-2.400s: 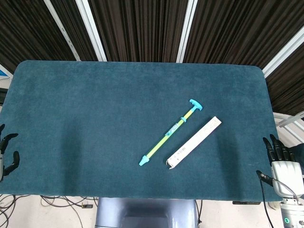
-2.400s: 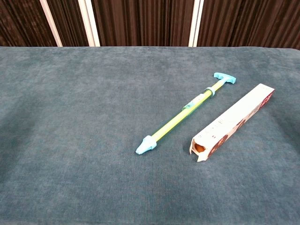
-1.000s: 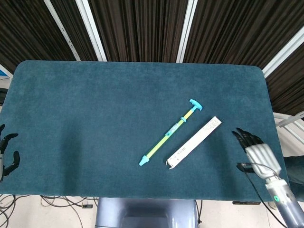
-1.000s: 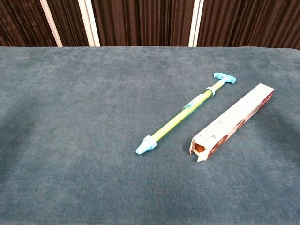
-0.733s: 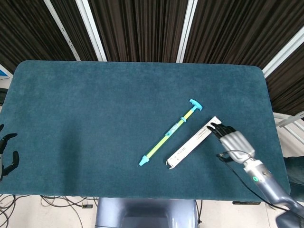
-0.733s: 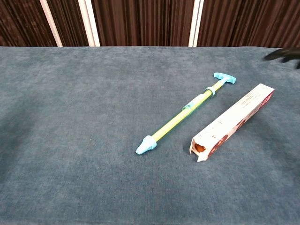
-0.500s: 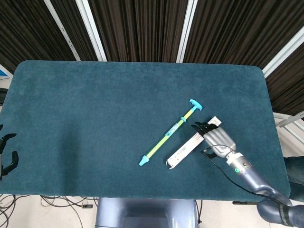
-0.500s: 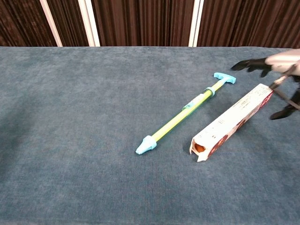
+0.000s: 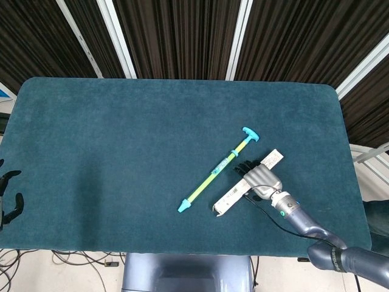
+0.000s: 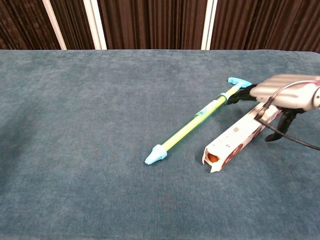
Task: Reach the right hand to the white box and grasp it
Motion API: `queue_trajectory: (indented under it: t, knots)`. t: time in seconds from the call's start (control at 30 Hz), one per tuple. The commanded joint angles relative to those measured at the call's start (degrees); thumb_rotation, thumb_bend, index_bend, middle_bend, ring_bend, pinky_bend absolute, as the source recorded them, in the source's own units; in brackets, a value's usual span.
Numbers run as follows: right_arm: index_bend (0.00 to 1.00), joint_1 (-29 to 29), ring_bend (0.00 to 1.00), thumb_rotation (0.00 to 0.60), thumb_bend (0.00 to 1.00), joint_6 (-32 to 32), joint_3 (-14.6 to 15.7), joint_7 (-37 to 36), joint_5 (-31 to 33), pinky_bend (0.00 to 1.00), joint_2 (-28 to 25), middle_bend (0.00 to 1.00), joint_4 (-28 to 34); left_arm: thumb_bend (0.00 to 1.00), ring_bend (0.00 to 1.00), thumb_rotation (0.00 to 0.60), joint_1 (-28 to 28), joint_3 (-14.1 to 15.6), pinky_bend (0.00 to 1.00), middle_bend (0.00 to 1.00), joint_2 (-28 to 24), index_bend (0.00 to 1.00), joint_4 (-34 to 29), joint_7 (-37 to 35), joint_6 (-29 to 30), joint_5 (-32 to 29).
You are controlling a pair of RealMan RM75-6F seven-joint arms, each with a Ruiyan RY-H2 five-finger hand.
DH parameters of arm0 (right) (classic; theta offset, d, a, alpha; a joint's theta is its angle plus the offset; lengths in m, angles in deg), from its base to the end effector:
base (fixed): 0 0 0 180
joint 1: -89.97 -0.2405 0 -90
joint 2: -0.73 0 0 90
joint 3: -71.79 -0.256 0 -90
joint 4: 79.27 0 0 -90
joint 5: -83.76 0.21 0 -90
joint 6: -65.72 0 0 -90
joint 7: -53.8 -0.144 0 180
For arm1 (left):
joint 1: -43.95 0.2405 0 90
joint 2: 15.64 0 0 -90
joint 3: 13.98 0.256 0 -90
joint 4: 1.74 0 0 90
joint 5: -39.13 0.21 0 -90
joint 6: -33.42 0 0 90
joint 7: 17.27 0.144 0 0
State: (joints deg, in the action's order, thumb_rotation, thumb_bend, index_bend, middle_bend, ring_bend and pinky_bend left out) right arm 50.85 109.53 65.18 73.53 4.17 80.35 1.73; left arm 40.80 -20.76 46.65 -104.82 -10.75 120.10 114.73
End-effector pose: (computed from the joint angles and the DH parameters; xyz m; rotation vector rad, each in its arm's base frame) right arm -0.2037 -0.3368 0.0096 2.1351 -0.6522 0.6258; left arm -0.2985 0.1810 0.1732 -1.1743 -0.9720 -0.8774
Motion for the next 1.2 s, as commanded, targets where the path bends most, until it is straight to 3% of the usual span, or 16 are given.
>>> queue_trajectory:
  t: [0.03, 0.33, 0.63, 0.9, 1.2]
  knots:
    - [0.19, -1.1, 0.16, 0.6, 0.26, -0.6, 0.4, 0.2, -0.1, 0.21, 1.1, 0.2, -1.0, 0.53, 0.0, 0.6, 0.0, 0.0, 0.0, 0.0, 0.0, 0.23, 0.0, 0.1, 0.0, 0.0]
    - [0.38, -3.0, 0.3, 0.6, 0.39, -1.8, 1.8, 0.2, -0.7, 0.21, 3.6, 0.35, -4.5, 0.53, 0.0, 0.6, 0.0, -0.1, 0.0, 0.0, 0.0, 0.23, 0.0, 0.0, -0.1, -0.4]
    - [0.46, -2.9, 0.45, 0.6, 0.4, -0.6, 2.7, -2.4, -1.0, 0.26, 4.7, 0.44, -6.0, 0.53, 0.0, 0.6, -0.1, 0.0, 0.0, 0.0, -0.1, 0.23, -0.1, 0.0, -0.4, -0.5]
    - [0.51, -2.7, 0.51, 0.6, 0.42, 1.0, 1.9, -9.0, -1.5, 0.3, 3.3, 0.5, -3.7, 0.53, 0.0, 0.6, -0.1, 0.1, 0.0, 0.0, -0.3, 0.23, -0.4, -0.2, -0.6, -0.6]
    - [0.54, -1.1, 0.54, 0.6, 0.44, 7.3, -1.0, -20.3, -2.7, 0.33, -2.1, 0.54, 3.0, 0.53, 0.0, 0.6, -0.1, 0.1, 0.0, 0.0, -0.4, 0.23, -0.6, -0.3, -0.5, -0.4]
